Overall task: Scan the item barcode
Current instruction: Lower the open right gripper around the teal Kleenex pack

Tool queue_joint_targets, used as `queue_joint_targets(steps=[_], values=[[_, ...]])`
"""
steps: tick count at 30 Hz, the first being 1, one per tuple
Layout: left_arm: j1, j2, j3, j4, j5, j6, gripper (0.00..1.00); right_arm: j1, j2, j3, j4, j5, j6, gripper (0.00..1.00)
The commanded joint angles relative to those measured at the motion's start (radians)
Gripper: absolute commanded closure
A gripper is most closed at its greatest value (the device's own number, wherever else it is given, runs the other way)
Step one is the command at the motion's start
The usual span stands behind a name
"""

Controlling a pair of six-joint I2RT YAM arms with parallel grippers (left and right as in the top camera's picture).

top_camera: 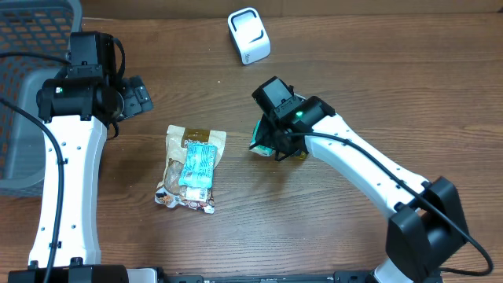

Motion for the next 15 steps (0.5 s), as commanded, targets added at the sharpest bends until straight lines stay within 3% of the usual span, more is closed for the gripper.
queue_joint_targets(steps=[1,15], values=[[0.002,-0.005,0.009,0.001,-0.013,0.012,0.01,0.003,0.016,-0.009,0.016,0.005,0.029,0.57],[0.002,-0.005,0.009,0.001,-0.013,0.012,0.0,0.003,0.016,-0.01,0.032,0.005,0.029,0.57]])
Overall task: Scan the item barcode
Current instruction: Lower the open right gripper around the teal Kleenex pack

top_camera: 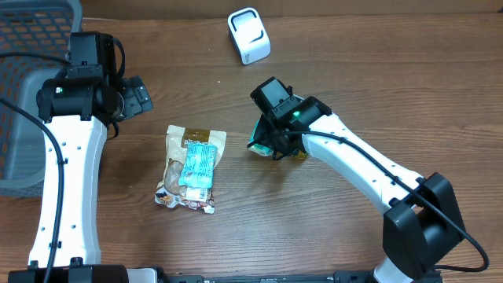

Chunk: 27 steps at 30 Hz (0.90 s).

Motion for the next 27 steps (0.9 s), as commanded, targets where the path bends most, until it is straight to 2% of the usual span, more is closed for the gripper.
queue_joint_targets(steps=[1,27], values=[[0.002,-0.005,0.009,0.001,-0.013,0.012,0.01,0.003,0.002,-0.005,0.002,0.006,0.008,0.57],[0.002,-0.005,0.009,0.001,-0.013,0.012,0.0,0.003,0.002,-0.005,-0.009,0.013,0.008,0.57]])
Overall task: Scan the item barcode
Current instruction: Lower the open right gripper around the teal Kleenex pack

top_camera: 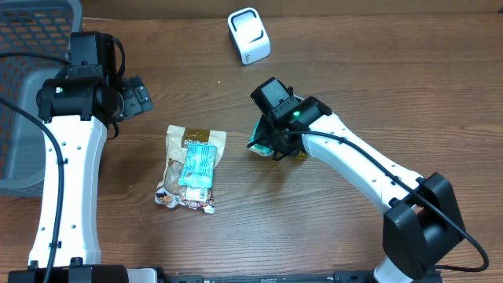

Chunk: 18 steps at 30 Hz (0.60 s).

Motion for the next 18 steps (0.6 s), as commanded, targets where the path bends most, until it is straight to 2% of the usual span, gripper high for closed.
queue_joint_targets(steps=[1,18], values=[[0.002,-0.005,0.009,0.001,-0.013,0.012,0.0,0.003,0.002,-0.005,-0.002,0.013,0.004,0.58],[0.002,-0.005,0.009,0.001,-0.013,0.012,0.01,0.003,0.002,-0.005,-0.006,0.02,0.004,0.61]])
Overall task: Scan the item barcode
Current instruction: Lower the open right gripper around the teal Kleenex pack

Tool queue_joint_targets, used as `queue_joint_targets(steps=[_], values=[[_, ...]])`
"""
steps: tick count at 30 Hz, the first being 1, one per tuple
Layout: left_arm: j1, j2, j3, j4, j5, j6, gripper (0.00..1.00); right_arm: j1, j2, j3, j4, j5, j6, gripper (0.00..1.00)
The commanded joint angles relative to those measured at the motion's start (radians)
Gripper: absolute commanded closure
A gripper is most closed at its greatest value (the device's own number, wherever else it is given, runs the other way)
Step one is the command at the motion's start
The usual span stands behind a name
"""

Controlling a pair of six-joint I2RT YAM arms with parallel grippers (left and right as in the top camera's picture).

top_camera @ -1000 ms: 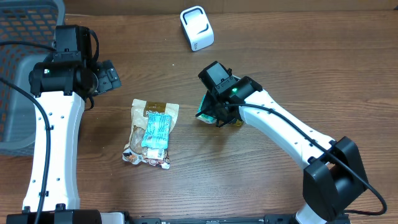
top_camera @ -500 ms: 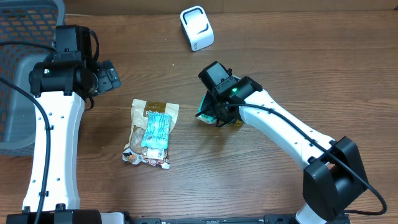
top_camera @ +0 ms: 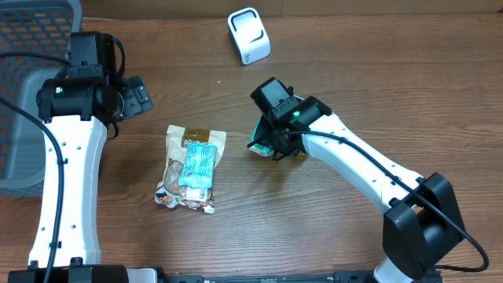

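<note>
A white barcode scanner (top_camera: 249,35) stands at the back of the table. My right gripper (top_camera: 273,146) is down at mid-table on a small teal packet (top_camera: 256,143). Only the packet's left edge shows past the wrist, and the fingers are hidden beneath it. A larger brown snack bag with a light blue label (top_camera: 191,169) lies flat to the left of centre. My left gripper (top_camera: 141,96) hangs above the table at the left, apart from both items, and its fingers are too small to read.
A grey mesh basket (top_camera: 23,71) sits at the far left edge, partly under the left arm. Bare wooden tabletop (top_camera: 377,86) lies between the scanner and the right arm.
My right gripper was on the teal packet at mid-table. By the following moment it had shifted slightly left, and the packet with it. Both have kept that place since. The left arm, snack bag and scanner have not moved.
</note>
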Motion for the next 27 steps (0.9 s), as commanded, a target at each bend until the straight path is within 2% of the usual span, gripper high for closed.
queue_joint_targets(steps=[1,27], values=[[0.002,-0.005,0.009,0.001,-0.013,0.012,0.01,0.003,0.002,-0.005,-0.005,0.018,0.004,0.61],[0.002,-0.005,0.009,0.001,-0.013,0.012,0.01,-0.003,0.002,-0.005,-0.01,0.018,0.004,0.65]])
